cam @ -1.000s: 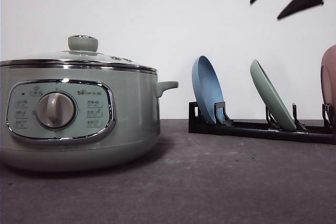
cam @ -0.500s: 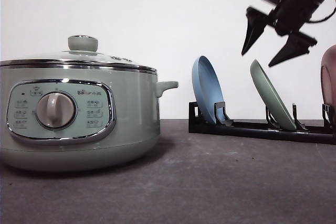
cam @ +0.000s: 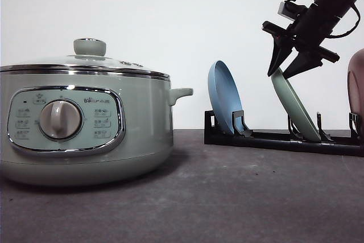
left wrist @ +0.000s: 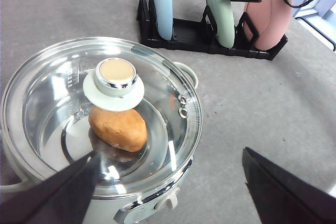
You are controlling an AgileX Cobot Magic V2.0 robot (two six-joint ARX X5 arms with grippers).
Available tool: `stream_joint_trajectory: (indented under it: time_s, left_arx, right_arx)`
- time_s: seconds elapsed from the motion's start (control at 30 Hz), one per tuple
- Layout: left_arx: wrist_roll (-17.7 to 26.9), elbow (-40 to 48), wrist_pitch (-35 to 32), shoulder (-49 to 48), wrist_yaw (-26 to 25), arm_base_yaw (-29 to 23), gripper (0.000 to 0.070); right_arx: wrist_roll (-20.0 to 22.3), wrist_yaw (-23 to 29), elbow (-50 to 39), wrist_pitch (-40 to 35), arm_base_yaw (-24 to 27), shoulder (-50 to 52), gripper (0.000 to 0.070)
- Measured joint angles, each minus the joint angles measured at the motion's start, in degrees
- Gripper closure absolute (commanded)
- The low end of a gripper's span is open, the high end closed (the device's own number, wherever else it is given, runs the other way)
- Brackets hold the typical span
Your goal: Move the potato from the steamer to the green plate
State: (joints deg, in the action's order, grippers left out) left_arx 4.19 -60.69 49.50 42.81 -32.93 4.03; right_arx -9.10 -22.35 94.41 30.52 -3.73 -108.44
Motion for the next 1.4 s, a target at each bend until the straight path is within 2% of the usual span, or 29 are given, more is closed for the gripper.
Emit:
stream_joint_trajectory:
  time_s: [0.13,0.57,0.9,1.13,1.3,1.4]
  left_arx:
    - [0.0,0.0,0.0,0.0,0.0,0.0,0.0146]
    - [0.0,0.0,0.0,0.0,0.0,0.0,0.0146]
    - [0.0,0.0,0.0,0.0,0.0,0.0,0.0146]
    - [0.0,0.0,0.0,0.0,0.0,0.0,0.0146]
    - [0.0,0.0,0.0,0.0,0.0,0.0,0.0146]
    - [0.0,0.0,0.0,0.0,0.0,0.0,0.0146]
  right_arx:
    - [-0.2,-0.3,0.0,-0.1,0.0,0.0,0.0693]
    - [-1.3,-0.2,0.7,0.1,-0.1,1.3,0.0693]
    - [-1.4,-1.9,2.4,0.8,-0.2,10.8,0.0693]
    - [-0.6,-1.9,2.4,7.0,-2.0,17.1,0.0693]
    - [3.3,-0.6,2.4,14.5,-5.7,22.6,0.0693]
    - [6.3,3.3,2.4,20.6,-8.9,25.6,0.0694]
